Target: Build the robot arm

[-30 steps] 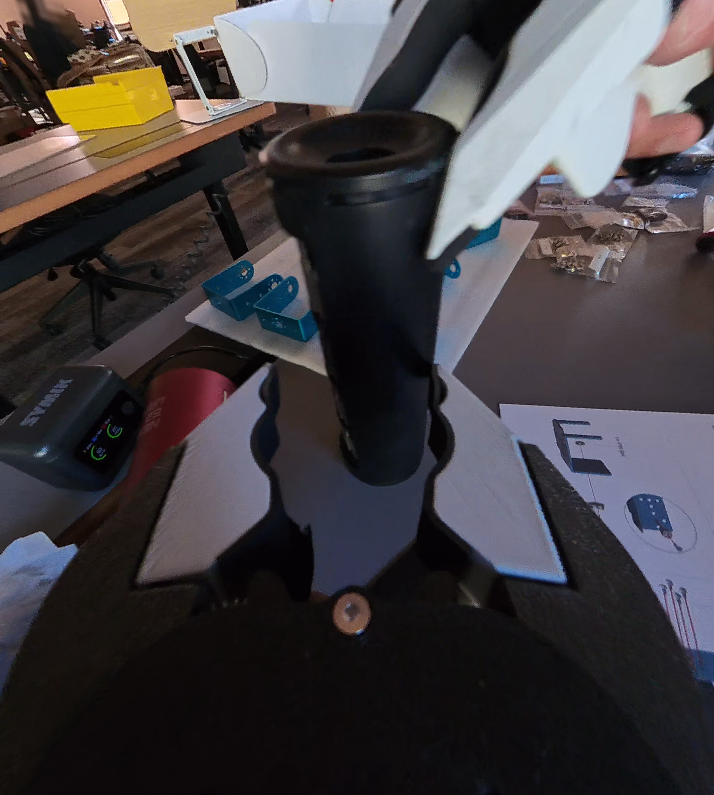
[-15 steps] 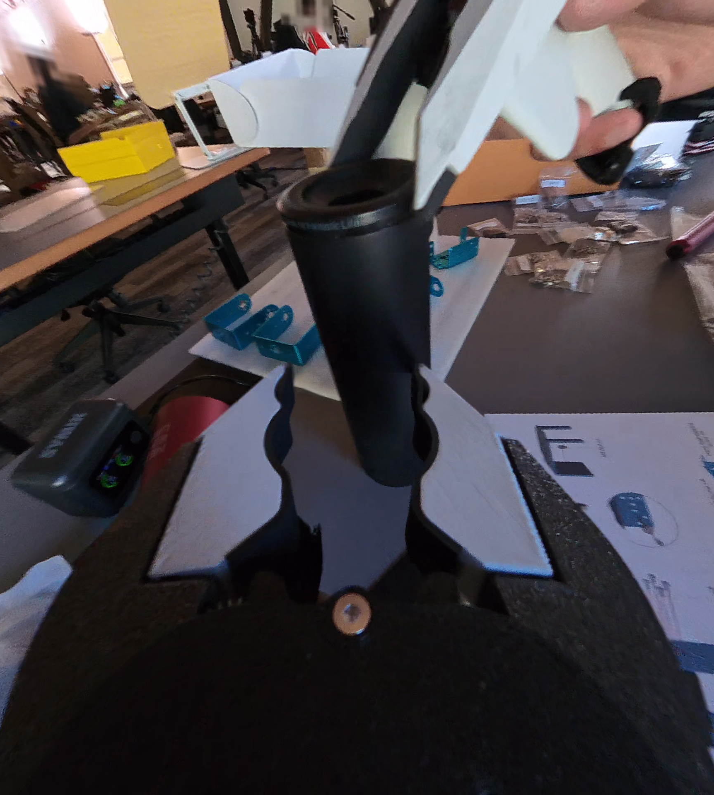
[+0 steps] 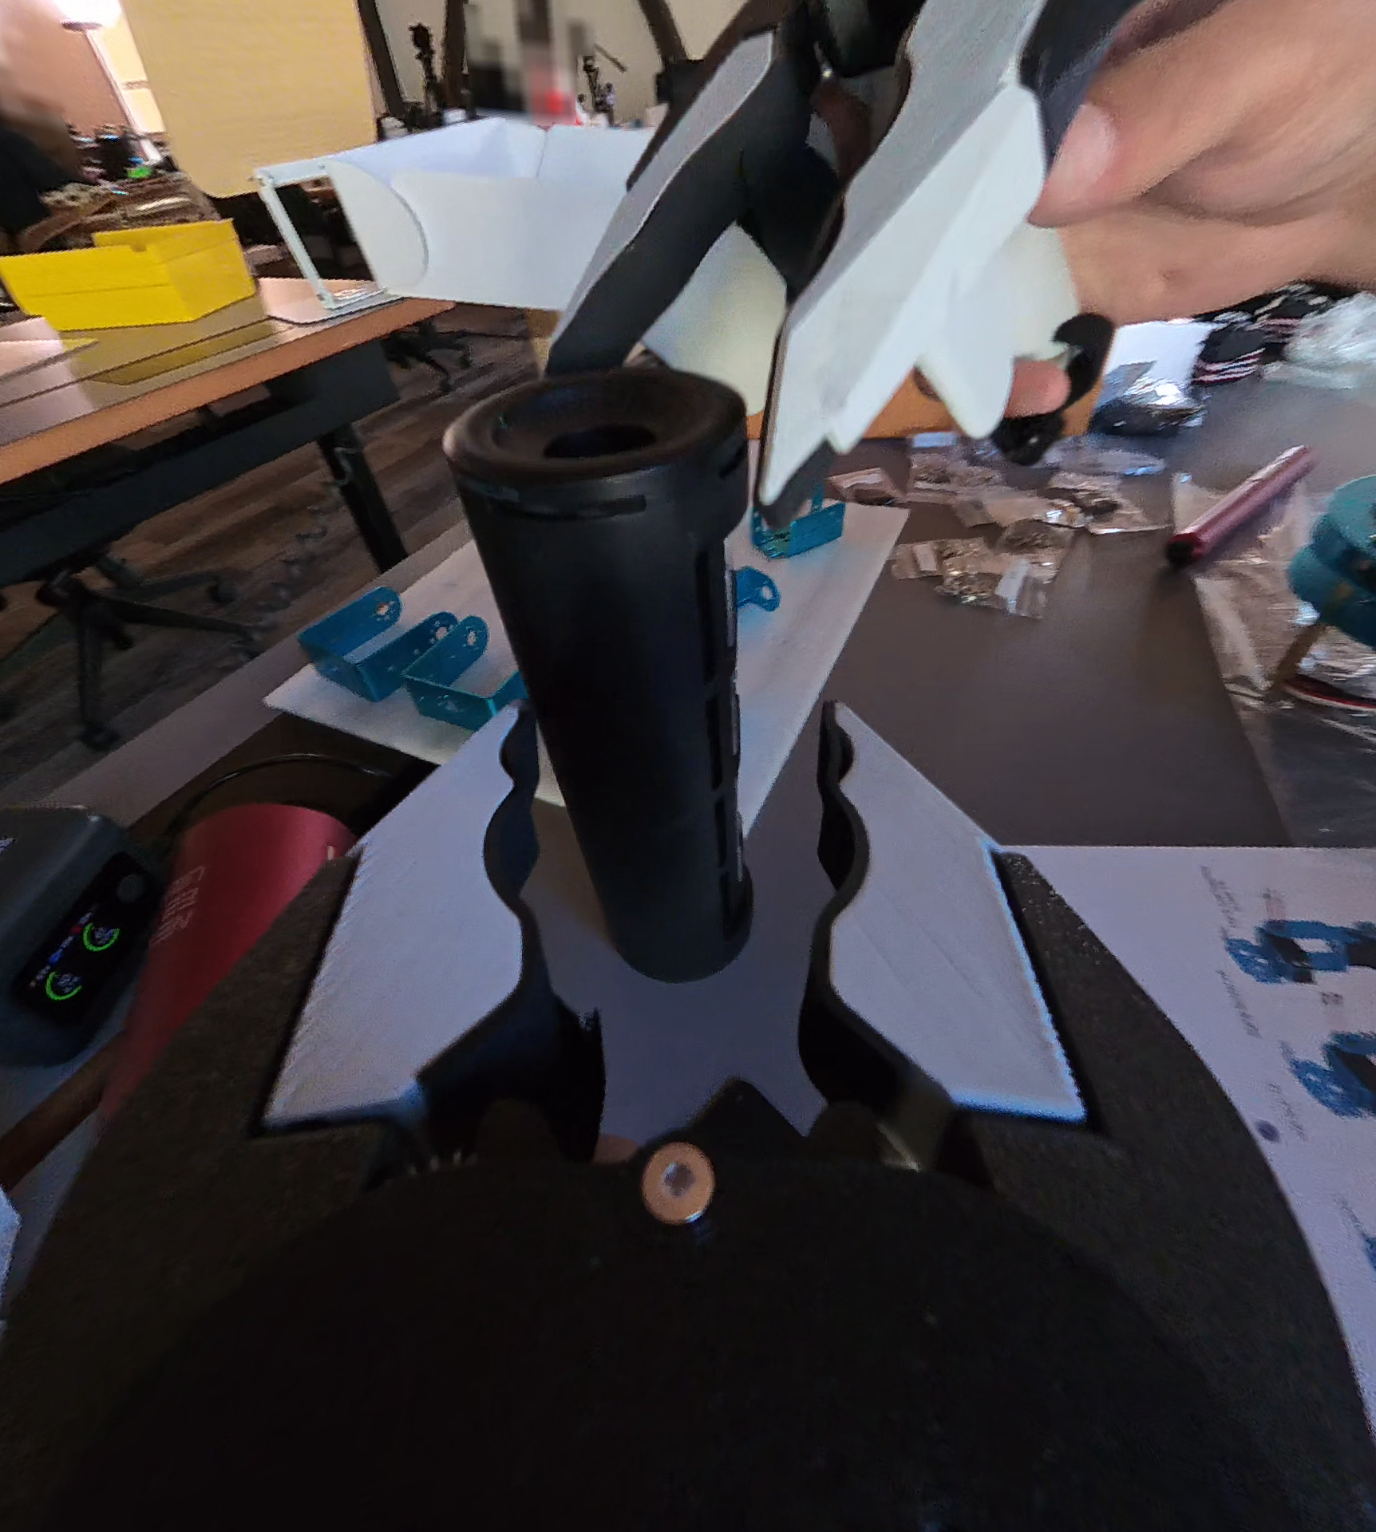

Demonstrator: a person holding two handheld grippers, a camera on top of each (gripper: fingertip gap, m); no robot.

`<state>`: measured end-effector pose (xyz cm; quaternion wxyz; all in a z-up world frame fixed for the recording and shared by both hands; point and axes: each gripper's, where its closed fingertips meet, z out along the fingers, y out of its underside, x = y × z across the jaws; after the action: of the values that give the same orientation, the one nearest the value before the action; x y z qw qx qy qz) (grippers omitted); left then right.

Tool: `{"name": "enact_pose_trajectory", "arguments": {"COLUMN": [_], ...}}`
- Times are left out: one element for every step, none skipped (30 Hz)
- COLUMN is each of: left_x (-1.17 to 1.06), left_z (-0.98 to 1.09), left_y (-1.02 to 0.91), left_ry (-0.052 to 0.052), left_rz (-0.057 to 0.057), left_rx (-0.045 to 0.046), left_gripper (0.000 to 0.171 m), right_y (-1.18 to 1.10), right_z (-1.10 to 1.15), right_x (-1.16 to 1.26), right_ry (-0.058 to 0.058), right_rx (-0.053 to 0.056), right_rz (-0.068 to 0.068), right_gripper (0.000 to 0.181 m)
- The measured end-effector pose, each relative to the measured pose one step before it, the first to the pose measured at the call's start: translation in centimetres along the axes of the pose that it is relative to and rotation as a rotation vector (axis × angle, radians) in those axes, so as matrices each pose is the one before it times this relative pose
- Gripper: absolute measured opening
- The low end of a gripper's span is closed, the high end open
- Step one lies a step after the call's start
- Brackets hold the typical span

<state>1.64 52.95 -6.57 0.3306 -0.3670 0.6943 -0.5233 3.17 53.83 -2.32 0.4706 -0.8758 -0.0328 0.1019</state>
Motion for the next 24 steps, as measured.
{"name": "enact_pose_trajectory", "arguments": {"left_x": [-0.335, -0.692, -0.469, -0.02, 0.027, 0.159, 0.184, 0.124, 0.132, 0.139, 0.11, 0.089, 0.083, 0.029, 0.014, -0.032, -0.018, -0.005, 0.01, -0.021, -0.069, -0.084, -0.067, -0.021], "left_z": [0.503, 0.465, 0.339, 0.093, -0.086, -0.182, -0.235, -0.261, -0.241, -0.197, -0.151, -0.129, -0.126, -0.093, -0.063, -0.039, -0.03, -0.065, -0.093, -0.04, 0.018, 0.034, 0.031, -0.002], "left_y": [0.314, 0.452, 0.328, 0.039, -0.019, 0.046, 0.05, 0.051, 0.038, 0.027, 0.027, 0.027, 0.034, 0.042, 0.042, 0.025, 0.017, 0.017, 0.029, 0.027, 0.015, -0.004, 0.005, 0.003], "left_ry": [-0.0312, -0.0462, -0.024, 0.0131, 0.0233, 0.034, 0.034, 0.0265, 0.0227, 0.018, 0.0115, 0.0084, 0.0076, 0.0082, 0.0085, 0.0069, 0.0086, 0.0103, 0.0121, 0.0099, 0.0064, 0.004, 0.0006, 0.0028], "left_rz": [0.0074, 0.0046, 0.0046, -0.0008, -0.0013, 0.0014, 0.0061, 0.0069, 0.0056, 0.0043, 0.0002, 0.0039, 0.0046, -0.0037, -0.0044, -0.0008, -0.0003, 0.0018, 0.004, 0.0009, -0.0015, -0.0029, -0.0001, 0.0044], "left_rx": [-0.01321, -0.02432, -0.01876, -0.00168, -0.00037, -0.00548, -0.00591, -0.00468, -0.00258, -0.00065, 0.00057, 0.00046, -0.00122, -0.00278, -0.00177, 0.00083, 0.00121, 0.00038, 0.00099, 0.00163, 0.00372, 0.00387, 0.0027, 0.00082], "left_gripper": [0.065, 0.06, 0.061, 0.058, 0.058, 0.052, 0.051, 0.05, 0.05, 0.05, 0.05, 0.05, 0.05, 0.049, 0.049, 0.049, 0.049, 0.046, 0.041, 0.041, 0.041, 0.041, 0.041, 0.041], "right_y": [0.391, 0.32, 0.121, -0.01, 0.059, 0.035, 0.011, 0.018, 0.026, 0.008, -0.033, -0.003, 0.057, 0.095, 0.154, 0.113, 0.139, 0.077, 0.074, 0.207, 0.007, -0.058, -0.033, 0.011], "right_z": [0.423, 0.349, 0.212, 0.041, -0.034, -0.023, -0.016, -0.029, -0.043, -0.034, -0.002, -0.004, 0.026, 0.08, 0.126, 0.141, 0.158, 0.149, 0.09, 0.089, 0.078, 0.047, 0.019, -0.019], "right_x": [0.025, -0.233, -0.294, 0.158, 0.166, -0.179, -0.269, -0.338, -0.401, -0.454, -0.341, -0.205, -0.054, 0.134, 0.173, 0.066, 0.032, 0.137, 0.308, 0.264, 0.085, 0.07, 0.076, 0.006], "right_ry": [0.0106, 0.0003, 0.0011, 0.032, 0.0313, 0.01, 0.0045, 0.0, -0.0069, -0.0131, -0.0104, -0.0063, -0.0018, 0.0032, -0.0017, -0.0101, -0.013, -0.0057, 0.0068, 0.0012, -0.0049, -0.0066, -0.0041, -0.0004], "right_rx": [-0.0341, -0.0365, -0.0265, -0.0142, -0.015, -0.0087, 0.0005, 0.0025, -0.0011, -0.0023, -0.0008, -0.0022, -0.0035, -0.0038, -0.0047, 0.0009, 0.0009, 0.0062, 0.0068, -0.003, 0.0113, 0.0147, 0.0105, 0.0034], "right_rz": [-0.0048, 0.0057, 0.0095, 0.0138, 0.0146, 0.0124, 0.0141, 0.0177, 0.0184, 0.0191, 0.0186, 0.0075, -0.0076, -0.0136, -0.0137, -0.0081, -0.0022, -0.0021, -0.0046, -0.0166, -0.0009, 0.0095, 0.0076, -0.0003], "right_gripper": [0.074, 0.07, 0.067, 0.065, 0.06, 0.06, 0.059, 0.06, 0.06, 0.063, 0.066, 0.068, 0.066, 0.066, 0.064, 0.063, 0.064, 0.066, 0.065, 0.062, 0.062, 0.062, 0.063, 0.062]}}
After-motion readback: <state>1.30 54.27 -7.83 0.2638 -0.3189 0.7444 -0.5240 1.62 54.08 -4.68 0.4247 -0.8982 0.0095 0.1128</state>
